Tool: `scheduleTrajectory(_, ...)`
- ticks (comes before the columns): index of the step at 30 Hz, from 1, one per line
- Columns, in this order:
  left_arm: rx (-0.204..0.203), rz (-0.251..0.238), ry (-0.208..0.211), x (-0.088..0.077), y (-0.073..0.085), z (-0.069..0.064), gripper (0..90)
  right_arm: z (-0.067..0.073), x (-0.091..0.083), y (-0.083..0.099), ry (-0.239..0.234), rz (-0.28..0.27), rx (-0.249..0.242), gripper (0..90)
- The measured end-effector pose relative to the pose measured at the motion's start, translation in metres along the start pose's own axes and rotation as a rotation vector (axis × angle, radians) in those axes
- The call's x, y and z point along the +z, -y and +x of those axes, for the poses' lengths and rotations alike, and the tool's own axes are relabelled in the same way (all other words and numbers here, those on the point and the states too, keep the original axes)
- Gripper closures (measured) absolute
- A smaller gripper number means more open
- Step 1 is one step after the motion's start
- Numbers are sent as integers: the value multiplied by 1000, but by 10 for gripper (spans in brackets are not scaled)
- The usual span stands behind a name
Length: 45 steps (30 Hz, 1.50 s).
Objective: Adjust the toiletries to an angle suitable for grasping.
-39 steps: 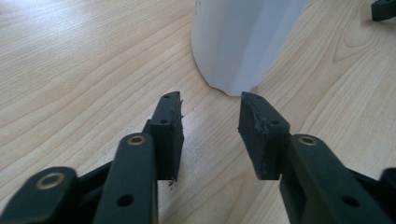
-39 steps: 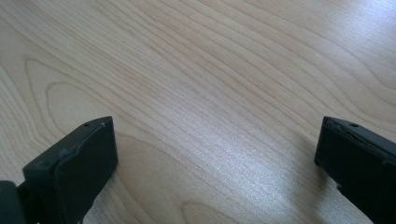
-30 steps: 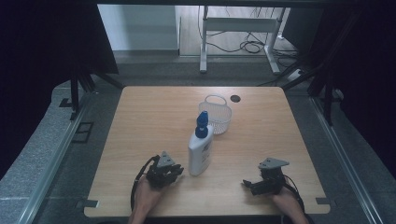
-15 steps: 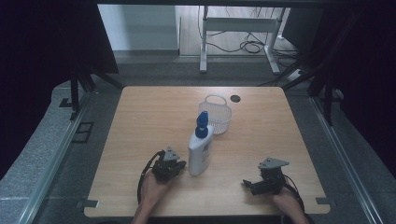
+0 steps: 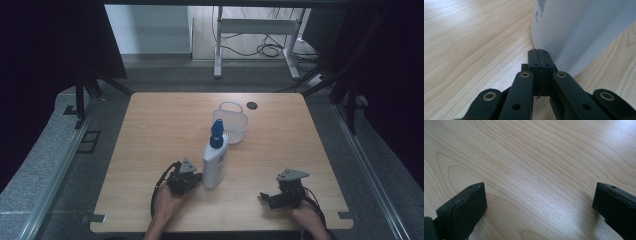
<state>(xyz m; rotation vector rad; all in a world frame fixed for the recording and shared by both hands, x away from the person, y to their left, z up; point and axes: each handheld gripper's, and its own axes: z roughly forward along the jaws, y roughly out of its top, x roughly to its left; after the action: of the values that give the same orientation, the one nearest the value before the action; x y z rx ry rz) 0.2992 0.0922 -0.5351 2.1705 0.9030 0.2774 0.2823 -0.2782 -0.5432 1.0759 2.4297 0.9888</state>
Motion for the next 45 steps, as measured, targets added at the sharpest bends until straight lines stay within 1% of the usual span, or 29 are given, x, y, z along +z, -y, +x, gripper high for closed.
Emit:
scheduleTrajectory(6, 22, 8, 20, 1, -2, -7, 891, 0, 0, 0, -1, -1, 0, 0)
scheduleTrajectory(16, 38, 6, 45, 1, -5, -14, 891, 0, 0, 0, 0, -1, -1, 0)
scheduleTrajectory(23, 62, 3, 73, 2, -8, -23, 890, 0, 0, 0, 0, -1, -1, 0)
scheduleTrajectory(25, 72, 4, 86, 3, -9, -25, 890, 0, 0, 0, -1, -1, -2, 0)
scheduleTrajectory(31, 100, 7, 106, 5, -13, -34, 889, 0, 1, 0, -1, -1, -3, 0)
scheduleTrajectory(45, 134, 21, 125, 11, -20, -47, 888, 0, 1, -1, -2, -1, -2, 0)
